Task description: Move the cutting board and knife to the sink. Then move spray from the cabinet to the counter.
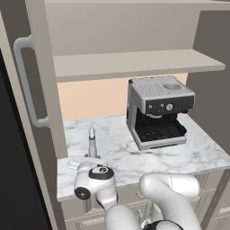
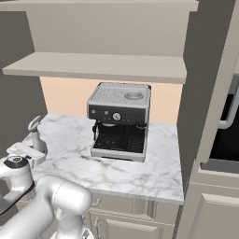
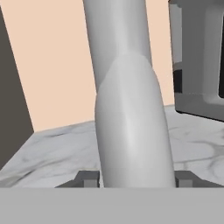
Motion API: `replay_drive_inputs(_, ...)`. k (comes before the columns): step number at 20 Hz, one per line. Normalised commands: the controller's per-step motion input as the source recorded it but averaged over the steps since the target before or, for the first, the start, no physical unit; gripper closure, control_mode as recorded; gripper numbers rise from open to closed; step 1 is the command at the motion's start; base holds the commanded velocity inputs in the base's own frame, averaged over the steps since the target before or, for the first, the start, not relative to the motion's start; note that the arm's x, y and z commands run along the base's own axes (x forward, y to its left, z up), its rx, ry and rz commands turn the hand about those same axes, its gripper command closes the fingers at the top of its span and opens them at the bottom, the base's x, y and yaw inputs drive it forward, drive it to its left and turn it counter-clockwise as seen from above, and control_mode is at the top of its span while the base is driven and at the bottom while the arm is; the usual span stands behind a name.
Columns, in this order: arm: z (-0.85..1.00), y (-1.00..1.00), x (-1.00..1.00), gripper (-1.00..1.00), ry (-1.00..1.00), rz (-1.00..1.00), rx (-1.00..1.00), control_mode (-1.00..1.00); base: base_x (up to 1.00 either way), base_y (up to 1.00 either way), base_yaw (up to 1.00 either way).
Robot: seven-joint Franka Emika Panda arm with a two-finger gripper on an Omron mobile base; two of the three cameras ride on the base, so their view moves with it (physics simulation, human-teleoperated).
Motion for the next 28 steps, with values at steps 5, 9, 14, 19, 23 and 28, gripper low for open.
replay_drive_inputs(5, -0.26, -0.1, 0.02, -1.0, -0.01, 0.0, 0.08, -1.0, 0.0, 0.0, 0.0)
replay_drive_inputs(9, -0.15, -0.02, -0.02, -1.0, -0.04, 0.0, 0.07, -1.0, 0.0, 0.0, 0.0)
replay_drive_inputs(14, -0.12, 0.0, -0.08, -1.0, -0.06, 0.0, 0.07, -1.0, 0.0, 0.0, 0.0)
replay_drive_inputs(19, -0.09, 0.0, -0.13, -1.0, -0.06, 0.0, 0.06, -1.0, 0.0, 0.0, 0.0)
replay_drive_inputs(23, -0.02, 0.04, -0.22, -1.0, -0.1, 0.0, 0.08, -1.0, 0.0, 0.0, 0.0)
replay_drive_inputs(28, 0.01, 0.01, -0.19, -1.0, -0.07, -0.01, 0.09, -1.0, 0.0, 0.0, 0.0)
